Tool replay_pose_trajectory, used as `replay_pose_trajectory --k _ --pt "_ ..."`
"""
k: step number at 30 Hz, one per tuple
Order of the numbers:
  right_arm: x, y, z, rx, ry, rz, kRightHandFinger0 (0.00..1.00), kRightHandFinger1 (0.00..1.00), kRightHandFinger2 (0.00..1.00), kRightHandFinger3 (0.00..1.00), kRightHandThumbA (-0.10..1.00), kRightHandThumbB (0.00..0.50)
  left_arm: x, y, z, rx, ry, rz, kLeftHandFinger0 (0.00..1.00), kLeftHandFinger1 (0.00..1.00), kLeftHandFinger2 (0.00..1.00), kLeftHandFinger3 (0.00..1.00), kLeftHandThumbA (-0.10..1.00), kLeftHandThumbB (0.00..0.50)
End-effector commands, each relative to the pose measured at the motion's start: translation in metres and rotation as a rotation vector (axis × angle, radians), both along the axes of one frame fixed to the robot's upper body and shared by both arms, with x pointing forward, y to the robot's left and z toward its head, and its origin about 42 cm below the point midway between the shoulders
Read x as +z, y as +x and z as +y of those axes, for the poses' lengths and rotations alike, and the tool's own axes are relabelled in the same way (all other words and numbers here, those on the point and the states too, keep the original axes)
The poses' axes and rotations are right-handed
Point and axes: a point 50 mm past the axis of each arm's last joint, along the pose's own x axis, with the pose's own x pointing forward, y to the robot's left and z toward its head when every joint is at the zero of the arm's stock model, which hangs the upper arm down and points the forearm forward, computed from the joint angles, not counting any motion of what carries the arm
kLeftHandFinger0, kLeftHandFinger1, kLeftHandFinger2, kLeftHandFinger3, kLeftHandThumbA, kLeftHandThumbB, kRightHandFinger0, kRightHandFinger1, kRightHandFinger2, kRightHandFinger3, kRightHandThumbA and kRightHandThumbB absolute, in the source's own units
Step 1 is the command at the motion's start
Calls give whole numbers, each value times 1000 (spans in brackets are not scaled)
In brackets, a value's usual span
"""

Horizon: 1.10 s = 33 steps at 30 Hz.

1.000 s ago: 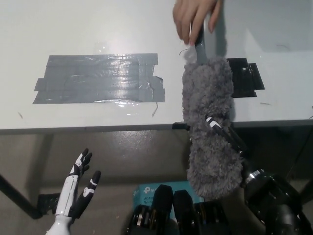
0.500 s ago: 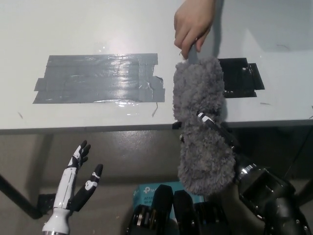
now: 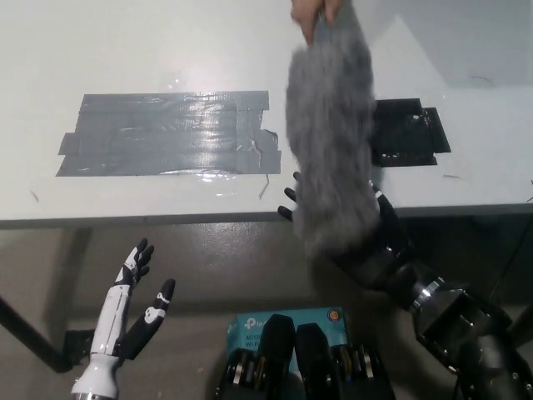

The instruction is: A grey duster is kept infront of the robot in the middle of the table and the robot extends its right arm to grab the duster, picks it up and hands it to a person

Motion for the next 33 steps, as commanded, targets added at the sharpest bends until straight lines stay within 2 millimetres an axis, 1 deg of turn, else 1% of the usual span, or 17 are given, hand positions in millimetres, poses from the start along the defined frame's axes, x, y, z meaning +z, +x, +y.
replay_pose_trajectory --k 1,3,4,7,8,10,11,13,14,15,16,17,21,24,26,29,33 --pt "20 -6 -8 13 -24 -242 1000 1000 1000 1000 1000 453 19 7 3 -7 6 -81 1000 1000 1000 1000 750 176" --pt "18 -8 -14 -46 -58 -254 1000 1000 1000 1000 1000 428 19 7 2 -10 3 -78 1000 1000 1000 1000 750 175" --pt "16 -11 -19 -95 -107 -280 1000 1000 1000 1000 1000 385 19 7 2 -12 4 -80 1000 1000 1000 1000 749 173" --pt "9 -19 -26 -165 -186 -316 1000 1000 1000 1000 1000 352 18 8 4 -15 2 -83 1000 1000 1000 1000 745 173" --pt "5 -22 -30 -175 -199 -317 1000 1000 1000 1000 972 351 18 8 4 -15 2 -83 1000 1000 1000 1000 745 173" --pt "-3 -28 -36 -190 -221 -317 1000 1000 1000 1000 939 353 17 8 4 -16 0 -82 1000 1000 1000 1000 744 173" --pt "-6 -30 -39 -203 -244 -322 1000 1000 1000 1000 932 372 17 8 5 -15 -1 -82 1000 1000 1000 1000 743 172" --pt "-11 -34 -44 -226 -292 -335 1000 1000 1000 1000 934 385 16 8 5 -13 -1 -81 1000 1000 1000 1000 742 172" --pt "-17 -37 -50 -261 -350 -355 1000 1000 1000 1000 947 363 16 7 5 -12 2 -79 1000 1000 1000 1000 742 169" --pt "-21 -40 -54 -283 -389 -370 1000 1000 1000 1000 948 362 15 7 4 -12 3 -78 1000 1000 1000 1000 742 167" --pt "-27 -43 -59 -319 -442 -389 1000 1000 1000 1000 926 391 14 6 4 -12 3 -76 1000 1000 1000 1000 741 166" --pt "-31 -46 -63 -346 -477 -394 1000 1000 1000 1000 905 404 13 5 4 -12 2 -76 1000 1000 1000 1000 733 160" --pt "-44 -53 -73 -422 -599 -415 1000 1000 1000 1000 937 377 11 4 3 -10 -3 -69 1000 1000 1000 1000 728 162" --pt "-47 -55 -74 -438 -632 -425 1000 1000 1000 1000 925 367 10 3 3 -11 0 -68 1000 1000 1000 1000 727 162" --pt "-50 -55 -74 -447 -649 -427 1000 1000 1000 1000 908 384 10 1 3 -14 0 -69 1000 1000 1000 1000 724 153" --pt "-54 -56 -74 -450 -710 -452 1000 1000 1000 1000 941 455 9 0 2 -17 -1 -63 1000 1000 1000 1000 724 156" --pt "-56 -56 -71 -448 -742 -482 1000 1000 1000 1000 946 442 8 -1 1 -15 -4 -55 1000 1000 1000 1000 729 160"
